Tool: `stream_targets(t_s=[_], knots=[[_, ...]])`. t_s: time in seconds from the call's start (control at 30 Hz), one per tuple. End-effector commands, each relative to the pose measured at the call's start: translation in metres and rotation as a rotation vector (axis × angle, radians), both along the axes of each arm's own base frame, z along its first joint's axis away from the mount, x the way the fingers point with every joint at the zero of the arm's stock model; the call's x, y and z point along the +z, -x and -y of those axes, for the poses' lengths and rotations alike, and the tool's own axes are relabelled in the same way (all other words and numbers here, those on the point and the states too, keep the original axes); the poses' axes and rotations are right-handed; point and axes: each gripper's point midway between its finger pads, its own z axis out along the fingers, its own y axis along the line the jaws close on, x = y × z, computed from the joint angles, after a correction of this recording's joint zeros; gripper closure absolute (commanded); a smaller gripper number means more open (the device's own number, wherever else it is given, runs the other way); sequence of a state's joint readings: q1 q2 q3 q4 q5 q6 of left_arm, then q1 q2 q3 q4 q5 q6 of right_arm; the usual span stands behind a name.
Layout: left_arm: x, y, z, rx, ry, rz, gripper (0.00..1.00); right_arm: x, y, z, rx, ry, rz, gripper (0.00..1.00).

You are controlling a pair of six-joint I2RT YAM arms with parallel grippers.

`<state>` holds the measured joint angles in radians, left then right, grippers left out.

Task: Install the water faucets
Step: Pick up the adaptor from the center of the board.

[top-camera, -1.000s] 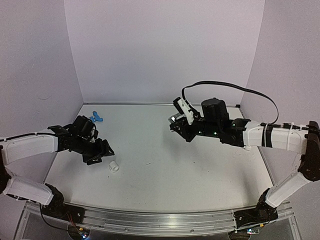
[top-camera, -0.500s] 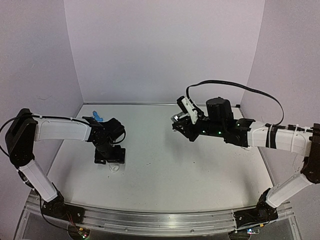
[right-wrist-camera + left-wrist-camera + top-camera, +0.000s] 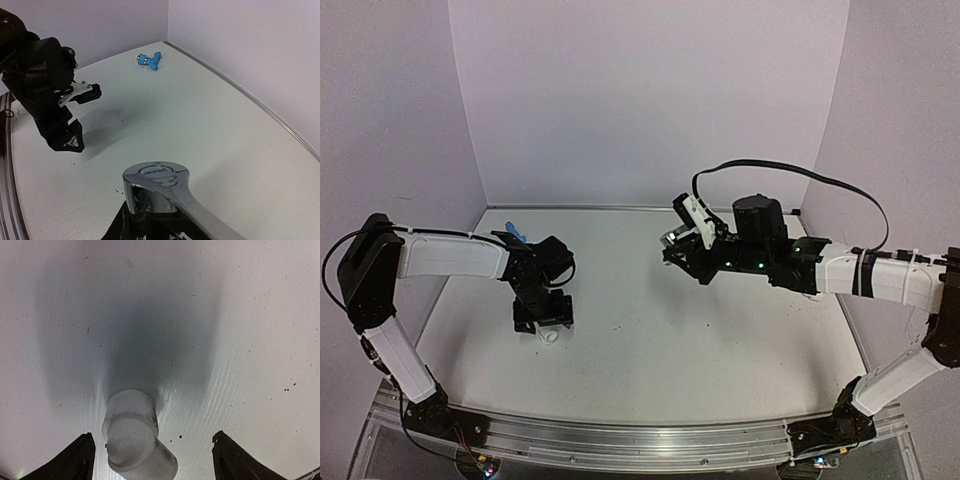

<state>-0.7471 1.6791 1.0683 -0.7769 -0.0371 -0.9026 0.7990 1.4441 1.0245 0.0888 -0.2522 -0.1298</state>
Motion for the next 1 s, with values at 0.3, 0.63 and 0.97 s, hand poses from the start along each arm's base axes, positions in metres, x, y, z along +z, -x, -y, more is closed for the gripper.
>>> stream_targets(t_s=[0.3, 0.63, 0.97], knots=[[-0.013, -0.015, -0.001, 0.096, -0.071, -0.009, 0.33, 0.030, 0.006, 0.001, 0.017, -0.086, 0.041, 1.00], [0.041, -0.029, 0.012, -0.054, 0.028, 0.139, 0.96, 0.040, 0.015, -0.004, 0.071, -0.114, 0.047, 1.00], [0.344, 0.022, 0.113, -0.835, 1.119, 0.761, 1.00, 0.151, 0.078, -0.025, 0.495, -0.261, 0.357, 1.00]])
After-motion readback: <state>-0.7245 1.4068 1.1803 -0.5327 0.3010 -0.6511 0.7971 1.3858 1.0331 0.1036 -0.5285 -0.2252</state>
